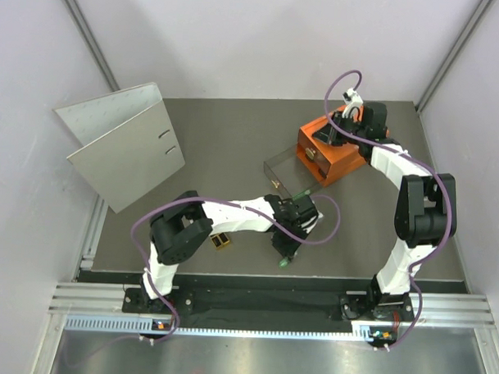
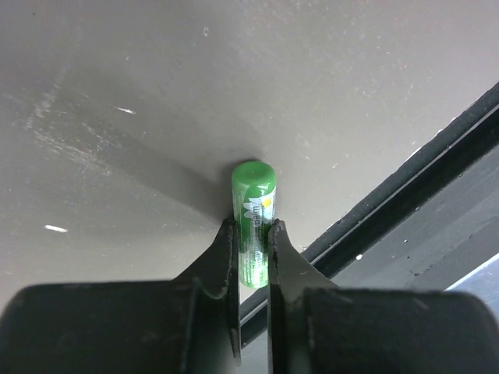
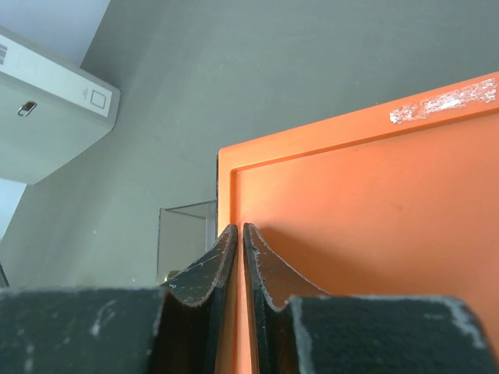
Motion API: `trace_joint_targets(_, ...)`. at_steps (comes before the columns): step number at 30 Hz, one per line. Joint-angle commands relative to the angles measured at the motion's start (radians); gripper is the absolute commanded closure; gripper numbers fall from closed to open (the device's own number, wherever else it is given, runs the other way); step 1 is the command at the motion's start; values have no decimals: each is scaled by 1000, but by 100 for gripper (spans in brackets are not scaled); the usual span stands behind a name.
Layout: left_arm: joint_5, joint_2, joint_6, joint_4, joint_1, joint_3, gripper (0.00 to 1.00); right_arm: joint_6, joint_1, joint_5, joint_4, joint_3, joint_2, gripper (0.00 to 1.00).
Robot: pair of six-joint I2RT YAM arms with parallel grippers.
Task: Organize the makeup
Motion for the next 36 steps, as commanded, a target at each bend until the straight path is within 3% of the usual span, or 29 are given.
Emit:
trace_joint_targets(1,-77,-20,62,-38,7,38,100,-51,0,102,-374,-122,133,90)
trace_joint_targets(8,-97,-75,105,-35,73,130,100,-51,0,102,-382,-110,142,90)
trace_joint_targets(18,-134,0,245,-130,206,476,100,-54,-2,106,-399,-82,156,90)
trace_joint_targets(27,-79,93,243,-33,320,546,100,-58,-2,105,-430,-33,179,90)
trace_joint_targets(30,-85,144,251,-32,331,589,90,-63,0,105,-440,-20,185,90)
trace_joint_targets(36,-69,233,239,-10,348,691,88,-65,-2,105,-444,-10,196,90)
